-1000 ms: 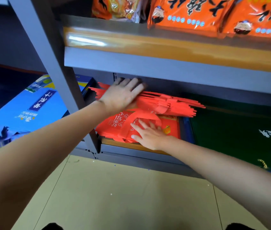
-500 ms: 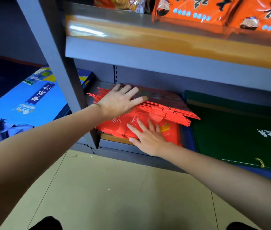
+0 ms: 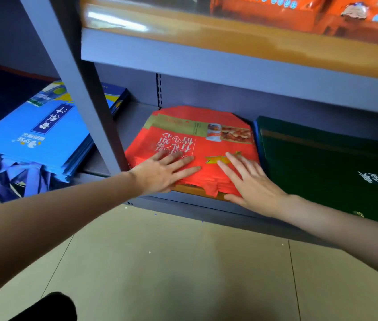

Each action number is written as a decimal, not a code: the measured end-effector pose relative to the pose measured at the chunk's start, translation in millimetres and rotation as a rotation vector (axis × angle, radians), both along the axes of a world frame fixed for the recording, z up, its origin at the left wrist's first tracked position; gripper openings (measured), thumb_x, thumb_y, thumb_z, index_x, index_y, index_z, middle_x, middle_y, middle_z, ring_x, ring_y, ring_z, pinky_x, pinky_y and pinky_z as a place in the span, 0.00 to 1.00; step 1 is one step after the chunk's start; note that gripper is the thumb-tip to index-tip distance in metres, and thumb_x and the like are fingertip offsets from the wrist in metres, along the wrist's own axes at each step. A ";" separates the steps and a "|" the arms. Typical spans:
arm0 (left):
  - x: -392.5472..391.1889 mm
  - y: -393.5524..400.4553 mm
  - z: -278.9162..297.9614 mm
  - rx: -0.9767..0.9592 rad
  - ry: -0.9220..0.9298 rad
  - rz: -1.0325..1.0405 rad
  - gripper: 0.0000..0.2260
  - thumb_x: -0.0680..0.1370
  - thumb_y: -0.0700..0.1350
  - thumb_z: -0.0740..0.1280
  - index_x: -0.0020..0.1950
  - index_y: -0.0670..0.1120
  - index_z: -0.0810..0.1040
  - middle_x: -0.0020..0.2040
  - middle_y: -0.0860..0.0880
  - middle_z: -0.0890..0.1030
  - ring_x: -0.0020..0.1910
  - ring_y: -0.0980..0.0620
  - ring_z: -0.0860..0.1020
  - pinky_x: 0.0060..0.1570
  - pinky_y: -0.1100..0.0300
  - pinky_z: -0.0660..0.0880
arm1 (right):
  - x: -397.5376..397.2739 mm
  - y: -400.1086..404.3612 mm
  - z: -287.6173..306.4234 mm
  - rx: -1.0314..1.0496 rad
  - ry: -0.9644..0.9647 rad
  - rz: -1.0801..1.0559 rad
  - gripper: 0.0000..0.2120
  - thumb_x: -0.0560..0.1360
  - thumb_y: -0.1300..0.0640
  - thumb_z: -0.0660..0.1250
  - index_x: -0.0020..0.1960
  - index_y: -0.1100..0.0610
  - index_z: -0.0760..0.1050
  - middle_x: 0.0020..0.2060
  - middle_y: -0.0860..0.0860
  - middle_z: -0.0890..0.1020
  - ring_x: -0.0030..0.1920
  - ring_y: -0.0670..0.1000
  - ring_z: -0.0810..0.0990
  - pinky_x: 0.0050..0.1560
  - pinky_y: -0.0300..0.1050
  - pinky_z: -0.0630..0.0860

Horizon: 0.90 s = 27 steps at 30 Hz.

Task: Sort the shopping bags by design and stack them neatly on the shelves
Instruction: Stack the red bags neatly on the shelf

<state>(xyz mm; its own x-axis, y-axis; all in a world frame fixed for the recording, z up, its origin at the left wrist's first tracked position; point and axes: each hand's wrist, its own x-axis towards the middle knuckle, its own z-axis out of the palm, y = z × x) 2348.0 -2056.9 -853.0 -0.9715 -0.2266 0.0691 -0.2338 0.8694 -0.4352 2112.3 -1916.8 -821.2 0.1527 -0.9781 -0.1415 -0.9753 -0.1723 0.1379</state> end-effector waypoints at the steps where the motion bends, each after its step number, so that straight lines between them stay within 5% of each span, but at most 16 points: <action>1: 2.5 1.3 -2.3 0.023 -0.001 0.031 0.48 0.66 0.60 0.74 0.75 0.49 0.47 0.70 0.46 0.71 0.62 0.44 0.75 0.55 0.46 0.75 | -4.8 -1.9 -6.8 0.067 0.002 -0.013 0.39 0.77 0.42 0.60 0.77 0.54 0.43 0.76 0.58 0.47 0.75 0.62 0.50 0.73 0.61 0.50; 4: 0.2 2.2 0.7 0.122 0.030 0.122 0.45 0.64 0.59 0.75 0.74 0.49 0.55 0.67 0.45 0.73 0.59 0.43 0.76 0.55 0.46 0.74 | -9.5 -9.5 -10.7 0.088 -0.041 -0.021 0.39 0.77 0.39 0.57 0.77 0.52 0.39 0.76 0.56 0.42 0.75 0.59 0.43 0.73 0.59 0.43; 7: -5.5 -0.1 -1.2 0.199 0.008 0.263 0.42 0.74 0.60 0.65 0.77 0.52 0.41 0.74 0.46 0.60 0.70 0.43 0.64 0.67 0.45 0.62 | 0.2 -19.3 -7.8 0.112 -0.121 -0.038 0.45 0.72 0.35 0.61 0.76 0.50 0.39 0.76 0.53 0.41 0.75 0.57 0.41 0.73 0.59 0.42; 9: -8.8 0.2 -2.2 0.221 -0.021 0.288 0.41 0.75 0.60 0.63 0.77 0.51 0.41 0.76 0.46 0.55 0.72 0.43 0.59 0.68 0.46 0.58 | 10.4 -25.2 -9.7 0.108 -0.163 -0.044 0.48 0.70 0.34 0.64 0.76 0.49 0.39 0.76 0.53 0.42 0.75 0.57 0.42 0.73 0.59 0.43; 15: -9.1 -12.4 -6.1 0.176 0.072 0.083 0.45 0.61 0.59 0.76 0.71 0.45 0.61 0.63 0.41 0.75 0.57 0.37 0.76 0.53 0.43 0.74 | 17.0 -43.6 -11.8 0.040 -0.140 0.035 0.41 0.72 0.39 0.65 0.76 0.51 0.49 0.75 0.52 0.50 0.74 0.55 0.49 0.73 0.58 0.46; 20: -12.6 -11.9 3.4 0.387 0.110 0.193 0.39 0.71 0.67 0.60 0.75 0.46 0.60 0.69 0.43 0.67 0.67 0.40 0.65 0.65 0.42 0.61 | 8.2 -51.9 1.6 0.088 -0.193 0.034 0.43 0.68 0.39 0.70 0.75 0.49 0.52 0.74 0.51 0.52 0.72 0.55 0.51 0.70 0.56 0.52; 23: -24.3 -1.2 0.7 0.418 0.075 0.309 0.33 0.75 0.62 0.62 0.75 0.50 0.56 0.71 0.47 0.63 0.71 0.44 0.59 0.68 0.47 0.55 | 8.0 -50.5 3.4 0.135 -0.191 0.079 0.45 0.67 0.37 0.70 0.75 0.48 0.52 0.74 0.49 0.51 0.73 0.52 0.48 0.71 0.55 0.50; 27: -26.5 -4.0 7.8 0.364 0.103 0.225 0.29 0.74 0.59 0.66 0.71 0.48 0.68 0.66 0.45 0.72 0.63 0.41 0.71 0.61 0.45 0.66 | 13.3 -49.5 -3.1 0.081 -0.349 -0.039 0.40 0.68 0.38 0.70 0.73 0.49 0.58 0.72 0.49 0.59 0.69 0.52 0.57 0.67 0.51 0.55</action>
<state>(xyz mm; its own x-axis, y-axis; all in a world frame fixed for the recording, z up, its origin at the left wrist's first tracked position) 2321.5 -2060.9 -845.2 -0.8873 -0.4594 0.0391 -0.4611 0.8842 -0.0743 2125.6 -1966.2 -824.3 0.1678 -0.9720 -0.1646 -0.9675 -0.1303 -0.2167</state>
